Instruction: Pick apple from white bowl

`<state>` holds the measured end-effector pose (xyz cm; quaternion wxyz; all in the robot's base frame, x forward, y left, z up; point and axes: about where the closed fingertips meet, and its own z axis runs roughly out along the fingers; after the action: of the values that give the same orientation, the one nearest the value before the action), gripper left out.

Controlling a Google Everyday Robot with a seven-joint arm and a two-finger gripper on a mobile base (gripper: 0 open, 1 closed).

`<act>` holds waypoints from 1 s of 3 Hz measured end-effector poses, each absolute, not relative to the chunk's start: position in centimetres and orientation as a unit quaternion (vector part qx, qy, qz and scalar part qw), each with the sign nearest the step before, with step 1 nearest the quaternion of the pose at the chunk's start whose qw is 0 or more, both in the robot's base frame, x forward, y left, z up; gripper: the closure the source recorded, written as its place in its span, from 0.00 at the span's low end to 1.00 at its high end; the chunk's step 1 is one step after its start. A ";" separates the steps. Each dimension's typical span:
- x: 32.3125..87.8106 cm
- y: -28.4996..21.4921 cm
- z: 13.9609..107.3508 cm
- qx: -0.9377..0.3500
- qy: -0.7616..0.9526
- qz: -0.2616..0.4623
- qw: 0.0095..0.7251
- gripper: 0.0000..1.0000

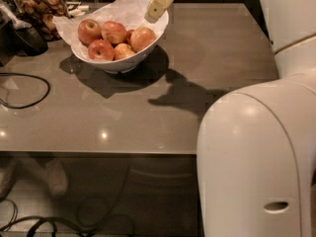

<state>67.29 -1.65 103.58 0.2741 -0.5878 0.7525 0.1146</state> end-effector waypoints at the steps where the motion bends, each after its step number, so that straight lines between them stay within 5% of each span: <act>1: 68.1 -0.3 103.4 -0.595 0.746 0.116 0.275 0.27; 3: 69.5 2.1 102.4 -0.607 0.738 0.114 0.271 0.26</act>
Offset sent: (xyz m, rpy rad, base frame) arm 0.0141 0.0180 -0.0054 -0.1077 0.1123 0.1033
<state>69.52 2.07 102.39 0.2714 -0.6075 0.7377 0.1144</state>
